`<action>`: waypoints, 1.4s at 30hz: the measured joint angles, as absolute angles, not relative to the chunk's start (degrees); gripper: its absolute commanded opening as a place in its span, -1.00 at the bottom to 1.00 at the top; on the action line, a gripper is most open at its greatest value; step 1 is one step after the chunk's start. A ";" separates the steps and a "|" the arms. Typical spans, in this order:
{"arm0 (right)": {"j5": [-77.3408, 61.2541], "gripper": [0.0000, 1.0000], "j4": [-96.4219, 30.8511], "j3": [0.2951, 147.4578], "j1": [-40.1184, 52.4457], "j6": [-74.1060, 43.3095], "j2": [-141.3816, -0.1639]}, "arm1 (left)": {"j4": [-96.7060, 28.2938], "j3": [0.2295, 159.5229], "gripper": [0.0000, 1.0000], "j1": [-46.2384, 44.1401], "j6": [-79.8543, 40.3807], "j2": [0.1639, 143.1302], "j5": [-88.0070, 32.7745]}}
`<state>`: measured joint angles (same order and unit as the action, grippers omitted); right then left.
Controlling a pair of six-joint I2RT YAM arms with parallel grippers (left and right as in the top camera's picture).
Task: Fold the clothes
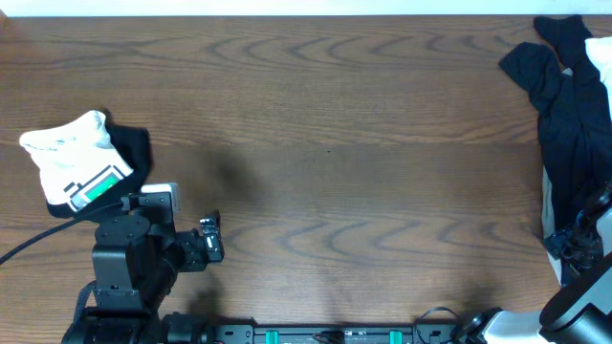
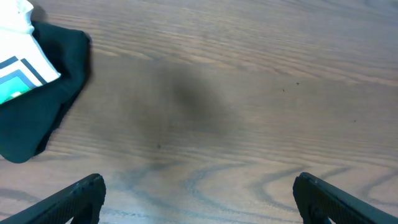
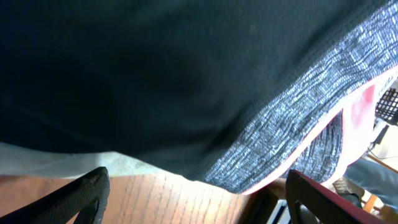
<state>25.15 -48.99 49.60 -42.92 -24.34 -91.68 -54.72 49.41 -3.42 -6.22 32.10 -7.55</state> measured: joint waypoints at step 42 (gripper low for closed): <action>18.22 -0.97 -36.18 43.00 -43.00 -20.43 -91.48 | -54.94 49.41 0.96 -3.42 -6.22 32.10 -7.53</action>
